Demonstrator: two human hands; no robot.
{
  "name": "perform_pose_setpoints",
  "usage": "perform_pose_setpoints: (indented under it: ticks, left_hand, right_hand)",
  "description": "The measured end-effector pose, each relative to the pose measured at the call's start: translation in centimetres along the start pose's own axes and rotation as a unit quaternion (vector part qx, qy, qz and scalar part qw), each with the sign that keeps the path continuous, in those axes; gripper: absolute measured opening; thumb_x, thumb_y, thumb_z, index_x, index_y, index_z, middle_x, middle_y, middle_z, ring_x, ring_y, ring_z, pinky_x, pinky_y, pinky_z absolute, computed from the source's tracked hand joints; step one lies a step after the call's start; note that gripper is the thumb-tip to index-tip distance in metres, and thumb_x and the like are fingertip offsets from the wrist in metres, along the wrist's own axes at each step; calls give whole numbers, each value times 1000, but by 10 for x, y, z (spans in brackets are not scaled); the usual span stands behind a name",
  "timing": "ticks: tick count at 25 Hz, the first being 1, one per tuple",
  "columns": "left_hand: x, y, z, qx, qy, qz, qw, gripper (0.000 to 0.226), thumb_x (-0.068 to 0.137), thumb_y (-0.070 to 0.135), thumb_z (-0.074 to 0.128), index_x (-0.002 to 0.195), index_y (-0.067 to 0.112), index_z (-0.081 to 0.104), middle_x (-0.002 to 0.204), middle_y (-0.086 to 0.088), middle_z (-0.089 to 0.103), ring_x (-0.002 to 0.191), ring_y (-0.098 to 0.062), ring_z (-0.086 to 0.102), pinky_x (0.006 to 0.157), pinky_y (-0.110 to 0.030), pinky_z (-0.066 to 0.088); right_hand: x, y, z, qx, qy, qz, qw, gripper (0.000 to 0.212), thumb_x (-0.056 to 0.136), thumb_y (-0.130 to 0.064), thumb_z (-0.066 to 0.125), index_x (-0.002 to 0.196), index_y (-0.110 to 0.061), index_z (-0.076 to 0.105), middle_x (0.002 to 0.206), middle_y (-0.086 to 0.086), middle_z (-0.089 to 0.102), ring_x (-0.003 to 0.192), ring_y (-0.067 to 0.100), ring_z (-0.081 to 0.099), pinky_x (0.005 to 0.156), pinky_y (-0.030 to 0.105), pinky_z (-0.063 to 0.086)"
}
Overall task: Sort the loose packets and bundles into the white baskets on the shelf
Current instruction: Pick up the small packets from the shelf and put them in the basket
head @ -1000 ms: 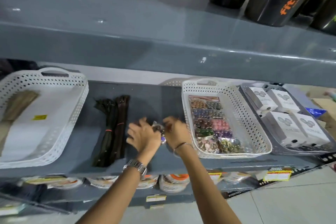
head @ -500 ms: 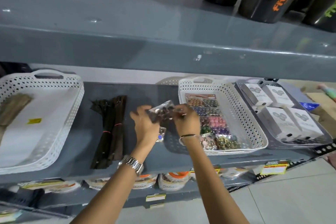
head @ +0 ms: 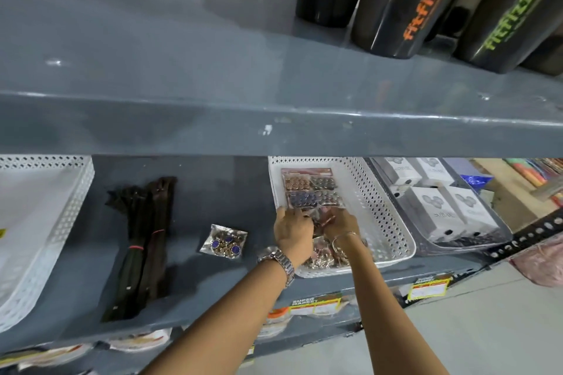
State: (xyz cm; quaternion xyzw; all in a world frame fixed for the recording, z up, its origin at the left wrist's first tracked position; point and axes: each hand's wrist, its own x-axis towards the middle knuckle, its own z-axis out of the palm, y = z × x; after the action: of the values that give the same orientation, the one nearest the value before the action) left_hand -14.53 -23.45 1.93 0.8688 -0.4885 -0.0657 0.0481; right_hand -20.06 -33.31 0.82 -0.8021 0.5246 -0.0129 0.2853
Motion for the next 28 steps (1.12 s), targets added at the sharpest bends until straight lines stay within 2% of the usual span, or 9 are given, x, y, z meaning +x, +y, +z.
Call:
perform_pose_setpoints:
  ticks: [5, 7, 9, 11, 15, 19, 22, 25, 28]
  left_hand:
    - [0, 2, 5, 11, -20, 21, 1000, 24, 88, 7, 60, 111, 7, 68, 127, -11, 56, 119, -26, 52, 116, -41, 23]
    - [-1, -6, 4, -12, -8, 40, 999, 25, 88, 6, 60, 111, 10, 69, 124, -9, 58, 116, -24, 54, 112, -38, 26]
    - [-3, -15, 6, -39, 15, 66, 997, 29, 86, 3, 60, 112, 13, 67, 124, -7, 58, 114, -23, 57, 108, -37, 28]
    - [-7, -27, 5, -102, 71, 70, 990, 37, 85, 2, 60, 118, 20, 64, 126, -1, 57, 116, -19, 55, 105, -35, 29]
    - [-17, -75, 3, -220, 179, -93, 955, 46, 83, -1, 53, 118, 28, 60, 125, 5, 57, 118, -16, 54, 98, -33, 36]
    - [-38, -123, 20, -181, 78, -235, 952, 46, 87, 11, 56, 131, 25, 51, 136, -6, 47, 127, -27, 45, 102, -42, 39]
    - [-45, -139, 29, -211, 2, -267, 940, 47, 91, 24, 56, 137, 20, 45, 139, -14, 43, 130, -33, 42, 105, -43, 39]
    - [-43, -145, 27, -293, 9, -267, 918, 46, 90, 22, 59, 134, 18, 48, 133, -13, 57, 124, -32, 54, 101, -37, 44]
    - [-39, -153, 11, -357, 61, -297, 884, 35, 87, 19, 62, 122, 18, 60, 126, -13, 65, 118, -30, 60, 96, -37, 49]
  right_hand:
    - [-5, 0, -1, -80, 9, -9, 997, 31, 95, -33, 48, 105, -11, 67, 113, 12, 69, 104, 26, 65, 94, 37, 53]
    - [-5, -3, -1, -71, -6, -32, 997, 19, 87, -27, 62, 104, -19, 66, 116, 9, 67, 106, 27, 63, 92, 37, 53]
    - [-6, -5, 2, -90, -46, -60, 993, 27, 78, -14, 70, 103, -21, 67, 119, 7, 66, 109, 27, 61, 92, 35, 53]
    - [-10, -6, 5, -79, -22, -74, 994, 30, 76, -10, 71, 104, -22, 67, 120, 7, 65, 108, 26, 61, 91, 37, 53]
    - [-11, -8, 11, -99, 8, -129, 987, 41, 82, -18, 67, 121, -26, 59, 134, 7, 53, 119, 28, 54, 99, 44, 49]
    - [-12, -5, 15, -123, -45, -121, 984, 35, 81, -19, 69, 114, -30, 63, 137, 6, 50, 122, 29, 52, 101, 44, 47]
    - [-21, -12, 14, -117, 18, -123, 985, 37, 85, -13, 62, 120, -24, 60, 135, 11, 52, 116, 31, 56, 96, 42, 50]
    - [-48, -43, 23, 17, 152, -193, 969, 32, 85, -4, 57, 114, -14, 65, 122, 15, 61, 100, 30, 66, 84, 37, 57]
    - [-76, -79, 45, 63, 68, -260, 961, 28, 87, -12, 59, 115, -14, 64, 113, 13, 67, 94, 26, 67, 84, 27, 53]
